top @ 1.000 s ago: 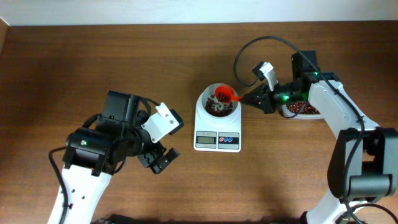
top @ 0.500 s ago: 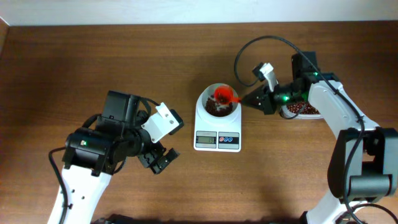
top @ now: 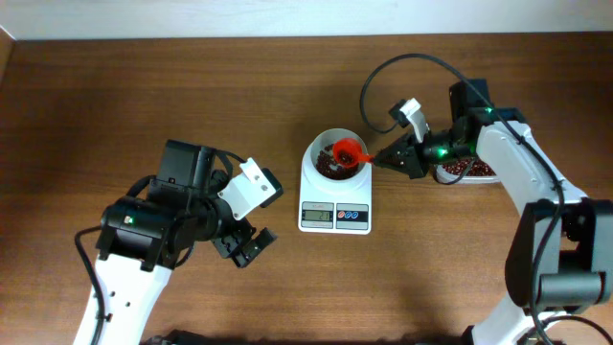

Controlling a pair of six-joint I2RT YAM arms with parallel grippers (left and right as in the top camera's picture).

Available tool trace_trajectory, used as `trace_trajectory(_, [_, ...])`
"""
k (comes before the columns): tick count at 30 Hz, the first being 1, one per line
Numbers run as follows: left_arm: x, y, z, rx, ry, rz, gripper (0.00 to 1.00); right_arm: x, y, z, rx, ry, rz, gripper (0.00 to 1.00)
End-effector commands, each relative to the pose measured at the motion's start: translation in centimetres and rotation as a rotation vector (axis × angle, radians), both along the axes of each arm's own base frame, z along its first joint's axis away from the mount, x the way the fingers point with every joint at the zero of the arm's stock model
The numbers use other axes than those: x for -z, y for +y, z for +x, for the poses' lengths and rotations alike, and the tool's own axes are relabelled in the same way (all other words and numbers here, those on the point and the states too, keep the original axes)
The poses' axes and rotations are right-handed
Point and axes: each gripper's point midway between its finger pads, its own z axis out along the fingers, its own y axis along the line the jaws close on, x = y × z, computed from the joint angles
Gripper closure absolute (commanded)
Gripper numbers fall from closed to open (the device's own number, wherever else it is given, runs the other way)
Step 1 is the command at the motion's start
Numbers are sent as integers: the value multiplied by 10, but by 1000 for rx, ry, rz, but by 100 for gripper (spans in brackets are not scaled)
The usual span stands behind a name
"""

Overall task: Scoop and weigh 50g on scale
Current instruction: 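Shake out the scoop over the bowl, then move it right toward the tub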

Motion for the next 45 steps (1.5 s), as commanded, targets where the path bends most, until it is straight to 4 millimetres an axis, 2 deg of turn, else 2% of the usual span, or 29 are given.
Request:
trace_trajectory(1, [-6,-1,1,14,-20,-13,1,-36,9,-3,-55,-140,5,96])
trace_trajectory(3, [-6,-1,1,13,-20,-12,1,-36,15,-7,-76,-180,-76,96])
trace_trajectory(6, [-6,-1,1,14,-20,-13,1,-16,19,-1,-92,-251,-294,96])
trace_trajectory(10, [-6,-1,1,13,-20,-12,1,-8,23,0,-106,-283,-388,96])
trace_trajectory(14, [-6,-1,1,14,-20,-13,1,-11,25,0,-106,-289,-385,96])
trace_trajectory(19, [-6,-1,1,14,-20,-13,1,-30,22,-1,-86,-345,-393,96])
trace_trajectory(22, [-6,-1,1,14,-20,-13,1,-27,11,5,-59,-359,-465,96])
trace_trajectory(26, [-6,-1,1,14,-20,-13,1,-31,15,4,-65,-373,-466,96])
trace_trajectory(32, [-6,-1,1,14,-20,-13,1,-28,17,7,-67,-469,-698,96])
trace_trajectory(35, [-6,-1,1,14,-20,-13,1,-34,25,10,-69,-509,-702,96])
trace_trajectory(41, [-6,-1,1,13,-20,-12,1,-65,23,7,-4,-547,-672,96])
trace_trajectory(43, [-6,-1,1,13,-20,-12,1,-83,12,-2,57,-539,-656,96])
trace_trajectory(45, [-6,-1,1,14,-20,-13,1,-100,-10,-4,157,-517,-652,96])
